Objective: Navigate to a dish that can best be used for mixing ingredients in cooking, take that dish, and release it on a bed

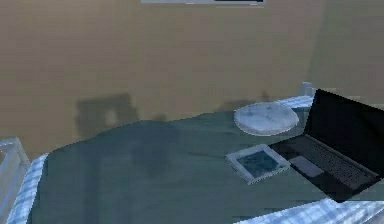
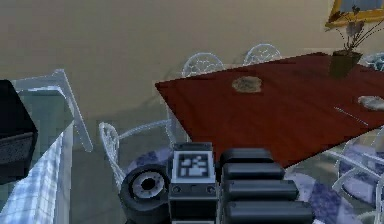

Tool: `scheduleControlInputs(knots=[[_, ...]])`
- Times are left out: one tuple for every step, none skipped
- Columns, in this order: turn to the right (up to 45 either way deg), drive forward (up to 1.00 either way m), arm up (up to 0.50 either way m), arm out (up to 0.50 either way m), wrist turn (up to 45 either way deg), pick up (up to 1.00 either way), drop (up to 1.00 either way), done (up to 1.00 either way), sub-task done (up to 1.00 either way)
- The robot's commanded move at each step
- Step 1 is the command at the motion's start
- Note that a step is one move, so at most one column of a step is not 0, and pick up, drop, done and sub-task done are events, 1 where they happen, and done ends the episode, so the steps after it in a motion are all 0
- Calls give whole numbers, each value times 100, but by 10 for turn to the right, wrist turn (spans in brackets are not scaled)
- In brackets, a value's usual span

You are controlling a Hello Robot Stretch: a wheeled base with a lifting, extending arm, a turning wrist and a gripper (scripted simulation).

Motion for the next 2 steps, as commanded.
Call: scheduleControlInputs(knots=[[-30,0,0,0,0,0,0,0,0],[450,0,0,0,0,0,0,0,0]])
